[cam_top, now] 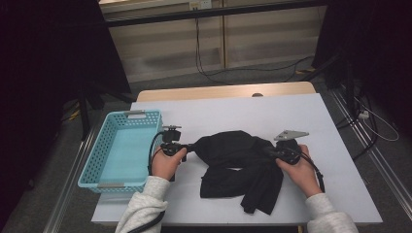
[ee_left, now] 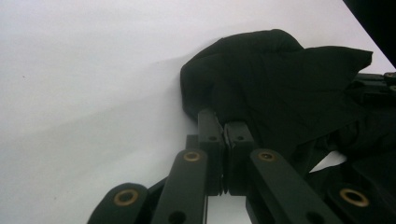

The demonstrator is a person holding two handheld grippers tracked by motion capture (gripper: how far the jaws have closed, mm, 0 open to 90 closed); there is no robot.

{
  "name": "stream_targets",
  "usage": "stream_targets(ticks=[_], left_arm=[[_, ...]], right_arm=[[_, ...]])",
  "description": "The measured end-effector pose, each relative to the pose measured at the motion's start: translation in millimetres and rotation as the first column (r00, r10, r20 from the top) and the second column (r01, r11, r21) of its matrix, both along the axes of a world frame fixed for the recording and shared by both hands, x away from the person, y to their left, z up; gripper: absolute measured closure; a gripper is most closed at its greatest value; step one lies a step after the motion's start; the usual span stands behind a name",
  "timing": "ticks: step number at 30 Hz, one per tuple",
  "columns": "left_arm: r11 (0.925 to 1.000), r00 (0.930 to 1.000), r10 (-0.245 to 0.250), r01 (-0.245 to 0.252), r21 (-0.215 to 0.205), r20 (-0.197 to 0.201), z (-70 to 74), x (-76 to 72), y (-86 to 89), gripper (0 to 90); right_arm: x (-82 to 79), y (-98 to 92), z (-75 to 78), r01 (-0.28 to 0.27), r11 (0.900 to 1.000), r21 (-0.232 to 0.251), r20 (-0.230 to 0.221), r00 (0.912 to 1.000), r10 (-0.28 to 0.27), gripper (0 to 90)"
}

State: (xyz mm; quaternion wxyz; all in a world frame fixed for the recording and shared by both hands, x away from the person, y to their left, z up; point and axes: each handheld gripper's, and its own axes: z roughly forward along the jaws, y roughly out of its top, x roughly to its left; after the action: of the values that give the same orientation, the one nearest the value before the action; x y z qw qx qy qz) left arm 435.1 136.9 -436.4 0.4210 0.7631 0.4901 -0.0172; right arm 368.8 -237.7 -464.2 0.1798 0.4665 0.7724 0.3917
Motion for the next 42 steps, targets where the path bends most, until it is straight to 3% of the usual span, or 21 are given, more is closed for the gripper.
stream_targets(ticks=[7, 9, 13, 16, 18, 22, 25, 31, 37, 39, 41, 42], left_arm=[[1.0, 1.0, 0.006, -0.006, -0.006, -0.002, 1.5, 1.8, 1.5, 88.4], [0.9997, 1.0, 0.003, -0.003, -0.024, -0.005, 2.0, 1.4, -0.8, 88.4], [0.9995, 0.9995, -0.027, 0.026, -0.019, -0.014, 0.6, -0.6, -9.3, 87.7], [0.999, 0.9988, -0.041, 0.04, -0.018, -0.026, -2.5, -2.2, -14.2, 87.4], [0.9987, 0.9986, -0.045, 0.044, -0.025, -0.026, -4.4, -3.0, -16.5, 87.3], [0.9991, 0.9992, -0.039, 0.039, -0.018, 0.001, -4.4, -4.6, -18.6, 80.9], [0.9979, 0.9975, -0.065, 0.065, 0.006, 0.029, -3.7, -5.2, -18.7, 69.7], [0.996, 0.9925, -0.09, 0.089, 0.006, 0.084, -5.4, -6.5, -22.3, 46.6], [0.9938, 0.9861, -0.111, 0.111, 0.004, 0.124, -7.5, -4.3, -31.8, 45.1], [0.9928, 0.9832, -0.118, 0.12, 0.0, 0.139, -6.8, -3.3, -34.2, 45.1], [0.9915, 0.9817, -0.128, 0.13, -0.007, 0.141, -6.0, -2.5, -37.3, 45.3], [0.9914, 0.9811, -0.129, 0.131, -0.003, 0.144, -6.1, -1.8, -39.4, 45.7]], right_arm=[[-11.3, -29.2, 21.8, 0.053, 0.991, 0.12, 0.065, 0.996, -0.061, 86.6], [-17.2, -36.8, 27.0, 0.063, 0.989, 0.134, 0.08, 0.994, -0.074, 86.7], [-29.3, -45.4, 30.8, 0.071, 0.986, 0.148, 0.089, 0.9924, -0.085, 86.7], [-36.6, -48.1, 25.4, 0.068, 0.992, 0.104, 0.06, 0.9954, -0.074, 86.6], [-40.9, -52.3, 18.9, 0.073, 0.991, 0.114, 0.041, 0.9961, -0.078, 86.6], [-47.3, -56.2, 12.4, 0.07, 0.994, 0.084, 0.018, 0.9973, -0.071, 86.5], [-47.1, -57.8, 11.4, 0.077, 0.993, 0.091, 0.013, 0.9969, -0.078, 83.5], [-46.5, -49.9, 19.7, 0.057, 0.995, 0.087, 0.073, 0.9953, -0.063, 66.0], [-42.3, -31.5, 22.9, 0.0, 0.997, 0.074, 0.086, 0.9962, -0.006, 51.0], [-38.7, -25.7, 20.0, 0.009, 0.999, 0.047, 0.075, 0.9971, -0.013, 45.8], [-35.4, -22.9, 18.0, 0.02, 1.0, 0.005, 0.075, 0.997, -0.021, 46.4], [-33.7, -23.5, 17.0, 0.025, 1.0, 0.007, 0.069, 0.9973, -0.026, 46.4]])
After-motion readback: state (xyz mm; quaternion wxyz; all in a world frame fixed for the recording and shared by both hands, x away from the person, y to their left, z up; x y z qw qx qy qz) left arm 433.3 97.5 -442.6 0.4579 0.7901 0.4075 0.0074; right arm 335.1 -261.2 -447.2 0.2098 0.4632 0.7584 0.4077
